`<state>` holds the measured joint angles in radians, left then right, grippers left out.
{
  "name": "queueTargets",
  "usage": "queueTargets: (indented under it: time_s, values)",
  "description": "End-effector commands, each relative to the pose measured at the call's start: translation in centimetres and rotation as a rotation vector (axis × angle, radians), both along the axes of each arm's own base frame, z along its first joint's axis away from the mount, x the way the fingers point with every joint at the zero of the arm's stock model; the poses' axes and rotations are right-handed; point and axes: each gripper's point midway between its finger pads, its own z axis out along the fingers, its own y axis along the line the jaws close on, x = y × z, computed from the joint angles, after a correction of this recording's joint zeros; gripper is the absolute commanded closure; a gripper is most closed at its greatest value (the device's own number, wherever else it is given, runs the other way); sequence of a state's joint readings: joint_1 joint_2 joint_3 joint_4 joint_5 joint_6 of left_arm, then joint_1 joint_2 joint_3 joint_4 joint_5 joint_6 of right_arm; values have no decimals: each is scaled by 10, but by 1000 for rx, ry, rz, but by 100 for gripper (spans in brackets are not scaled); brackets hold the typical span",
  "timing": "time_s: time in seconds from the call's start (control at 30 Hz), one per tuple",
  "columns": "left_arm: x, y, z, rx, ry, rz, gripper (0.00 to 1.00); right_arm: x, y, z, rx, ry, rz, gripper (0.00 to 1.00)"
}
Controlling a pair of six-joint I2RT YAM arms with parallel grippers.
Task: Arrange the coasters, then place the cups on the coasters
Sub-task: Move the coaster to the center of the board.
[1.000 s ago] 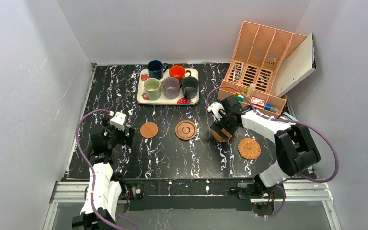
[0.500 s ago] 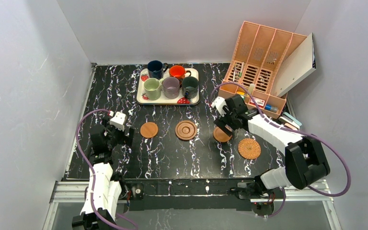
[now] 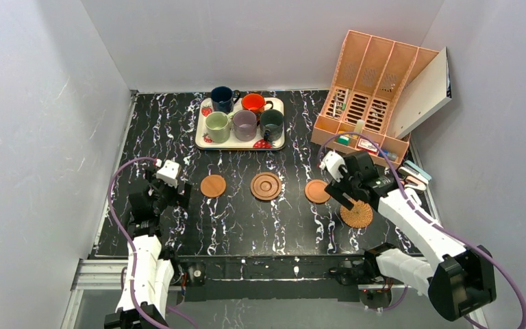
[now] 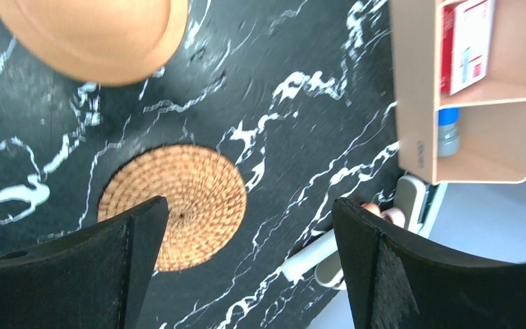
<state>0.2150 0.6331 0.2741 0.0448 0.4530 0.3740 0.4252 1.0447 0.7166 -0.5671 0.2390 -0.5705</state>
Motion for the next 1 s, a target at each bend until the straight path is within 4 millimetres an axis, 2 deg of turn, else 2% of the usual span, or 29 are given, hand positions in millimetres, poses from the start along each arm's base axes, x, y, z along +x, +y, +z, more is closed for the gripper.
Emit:
queueTargets:
  time_s: [0.0,0.13,0.3,0.5,0.63,0.97]
  values:
    - [-2,0,-2,-1,3,-1,2,-18,-20,-16,-66,48,8,1]
    - [-2,1,-2,2,4,1,2,-19,-27,-28,-73,80,-2,1]
    - [-2,1,-2,3,2,1,2,-17,-45,-53,-97,144,-41,1]
    - [-1,1,-2,3,3,0,2,-9,-59,-71,-85,190,-82,1]
    - [-1,1,-3,2,6,2,2,1,-63,-79,-91,177,-105,1]
    - [-1,2,-4,1,9,4,2,26,-93,-87,-224,111,-238,1]
